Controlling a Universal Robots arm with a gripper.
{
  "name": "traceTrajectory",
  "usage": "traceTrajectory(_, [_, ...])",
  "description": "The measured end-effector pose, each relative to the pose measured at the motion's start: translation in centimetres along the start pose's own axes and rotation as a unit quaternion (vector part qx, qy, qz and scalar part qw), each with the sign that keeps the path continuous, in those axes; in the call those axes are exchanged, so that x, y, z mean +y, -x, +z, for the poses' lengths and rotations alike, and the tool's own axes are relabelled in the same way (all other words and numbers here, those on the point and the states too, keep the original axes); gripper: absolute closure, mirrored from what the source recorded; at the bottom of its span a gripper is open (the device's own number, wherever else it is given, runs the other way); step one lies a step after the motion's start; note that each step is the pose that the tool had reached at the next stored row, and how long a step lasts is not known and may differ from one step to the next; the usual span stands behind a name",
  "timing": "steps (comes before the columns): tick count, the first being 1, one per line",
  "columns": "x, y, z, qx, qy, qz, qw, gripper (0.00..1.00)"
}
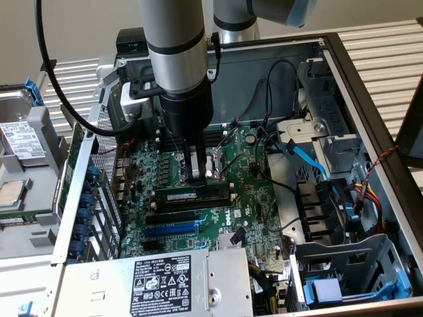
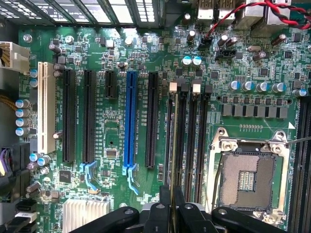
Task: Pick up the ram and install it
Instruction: 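Insert the ram into the slot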
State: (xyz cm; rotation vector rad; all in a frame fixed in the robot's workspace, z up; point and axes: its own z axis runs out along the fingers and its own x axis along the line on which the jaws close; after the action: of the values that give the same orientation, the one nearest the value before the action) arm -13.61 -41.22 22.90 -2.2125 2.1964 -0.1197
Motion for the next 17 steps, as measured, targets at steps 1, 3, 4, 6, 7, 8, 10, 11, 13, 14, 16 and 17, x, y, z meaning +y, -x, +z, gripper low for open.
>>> traceTrajectory(1, [0.0, 0.01, 0.02, -0.0001, -0.0001, 0.0, 1.0, 0.86])
traceTrajectory(3, [0.0, 0.01, 0.01, -0.0001, -0.0001, 0.0, 1.0, 0.86])
traceTrajectory(4, [0.0, 0.01, 0.01, 0.0, -0.0001, 0.0, 1.0, 0.86])
traceTrajectory(6, [0.0, 0.02, 0.01, -0.0001, -0.0001, 0.0, 1.0, 0.86])
traceTrajectory(7, [0.0, 0.02, 0.0, -0.0001, -0.0001, 0.0, 1.0, 0.86])
traceTrajectory(8, [0.0, 0.02, -0.01, -0.0001, -0.0001, 0.0, 1.0, 0.86])
traceTrajectory(10, [0.0, 0.01, -0.05, 0.0, -0.0001, 0.0, 1.0, 0.86])
traceTrajectory(11, [-0.01, 0.01, -0.08, 0.0, -0.0001, 0.0, 1.0, 0.86])
traceTrajectory(13, [-0.01, 0.01, -0.09, 0.0, -0.0001, 0.0, 1.0, 0.86])
traceTrajectory(14, [-0.01, 0.01, -0.09, 0.0, -0.0001, 0.0, 1.0, 0.86])
traceTrajectory(16, [-0.01, 0.01, -0.09, 0.0, -0.0001, 0.0, 1.0, 0.86])
traceTrajectory(17, [-0.01, 0.01, -0.09, 0.0, -0.0001, 0.0, 1.0, 0.86])
